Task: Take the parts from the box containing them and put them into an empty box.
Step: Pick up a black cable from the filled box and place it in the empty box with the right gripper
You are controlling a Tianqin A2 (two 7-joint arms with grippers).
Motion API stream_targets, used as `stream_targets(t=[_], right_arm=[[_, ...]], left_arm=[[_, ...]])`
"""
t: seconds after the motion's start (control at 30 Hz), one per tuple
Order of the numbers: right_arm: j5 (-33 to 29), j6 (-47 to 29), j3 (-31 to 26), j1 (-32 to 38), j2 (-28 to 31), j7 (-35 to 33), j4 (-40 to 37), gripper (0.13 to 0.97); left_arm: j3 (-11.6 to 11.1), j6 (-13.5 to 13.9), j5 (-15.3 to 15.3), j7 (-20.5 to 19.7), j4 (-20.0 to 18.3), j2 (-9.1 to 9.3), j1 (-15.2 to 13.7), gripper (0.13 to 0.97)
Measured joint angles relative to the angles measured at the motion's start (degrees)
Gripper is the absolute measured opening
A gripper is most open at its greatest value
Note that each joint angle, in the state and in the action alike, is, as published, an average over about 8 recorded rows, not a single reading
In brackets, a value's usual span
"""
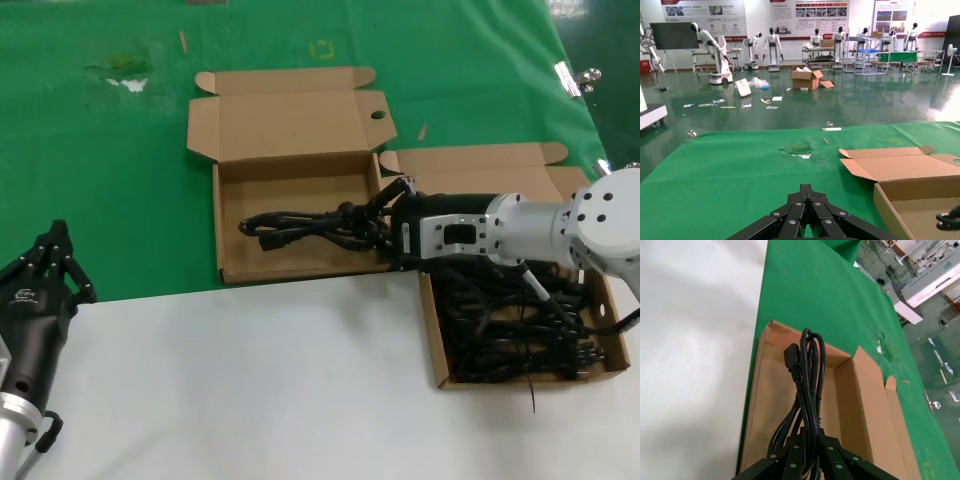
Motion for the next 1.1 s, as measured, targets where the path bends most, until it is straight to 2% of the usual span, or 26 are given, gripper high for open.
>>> stream_targets(t=[0.63, 0.93, 1.1], right_arm=[[1.8, 2.0, 1.2, 1.4, -2.3, -6.0, -7.5, 0.171], [2.4, 2.1, 1.5, 1.2, -3.0, -7.7, -9.0, 0.206], [2.6, 1.9, 1.5, 1.0, -3.0, -7.9, -8.9, 0.269]], left_arm=[[0.0, 0.0, 0.0, 0.0, 0.0, 0.00, 0.0, 0.140], [0.0, 0.0, 0.0, 0.0, 0.0, 0.00, 0.0, 0.140], [0.0, 0.0, 0.0, 0.0, 0.0, 0.00, 0.0, 0.140]])
